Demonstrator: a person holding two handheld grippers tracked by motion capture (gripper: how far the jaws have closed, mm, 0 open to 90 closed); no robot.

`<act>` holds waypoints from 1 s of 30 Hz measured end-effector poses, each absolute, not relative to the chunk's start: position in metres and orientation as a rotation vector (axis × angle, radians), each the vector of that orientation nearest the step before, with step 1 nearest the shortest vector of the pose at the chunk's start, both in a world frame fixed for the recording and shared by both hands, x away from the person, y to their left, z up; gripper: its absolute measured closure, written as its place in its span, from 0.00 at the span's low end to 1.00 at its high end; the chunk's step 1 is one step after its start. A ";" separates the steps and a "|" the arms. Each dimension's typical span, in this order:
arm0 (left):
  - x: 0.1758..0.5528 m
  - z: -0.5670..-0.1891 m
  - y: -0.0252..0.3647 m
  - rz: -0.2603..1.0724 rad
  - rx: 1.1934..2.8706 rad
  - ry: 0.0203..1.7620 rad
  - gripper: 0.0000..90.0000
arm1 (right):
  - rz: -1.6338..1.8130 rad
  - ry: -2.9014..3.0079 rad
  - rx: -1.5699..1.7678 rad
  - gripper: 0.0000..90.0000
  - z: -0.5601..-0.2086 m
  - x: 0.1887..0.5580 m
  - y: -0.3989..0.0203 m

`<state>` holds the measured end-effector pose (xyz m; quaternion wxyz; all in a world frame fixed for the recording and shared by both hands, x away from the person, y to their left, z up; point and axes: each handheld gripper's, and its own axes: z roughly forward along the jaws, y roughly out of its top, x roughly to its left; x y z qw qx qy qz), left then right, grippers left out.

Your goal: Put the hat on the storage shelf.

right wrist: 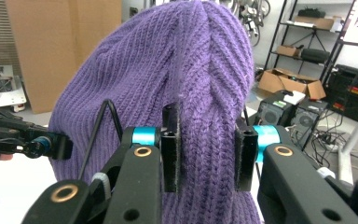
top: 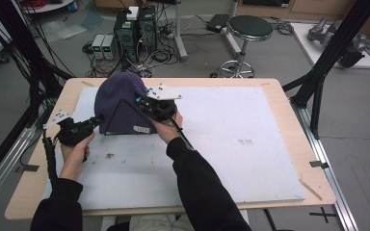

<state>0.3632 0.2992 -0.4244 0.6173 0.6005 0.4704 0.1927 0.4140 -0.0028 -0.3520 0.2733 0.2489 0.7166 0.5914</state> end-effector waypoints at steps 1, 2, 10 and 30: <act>0.363 -0.424 0.299 0.446 1.382 1.082 0.93 | 1.598 1.928 0.677 0.79 -0.353 0.414 -0.004; 0.363 -0.424 0.298 0.450 1.378 1.079 0.93 | 1.602 1.925 0.682 0.78 -0.353 0.414 -0.004; 0.359 -0.420 0.298 0.456 1.345 1.072 0.86 | 1.632 1.936 0.700 0.64 -0.349 0.417 -0.011; 0.326 -0.382 0.282 0.745 1.143 0.961 0.19 | 1.589 1.689 0.791 0.17 -0.280 0.391 -0.145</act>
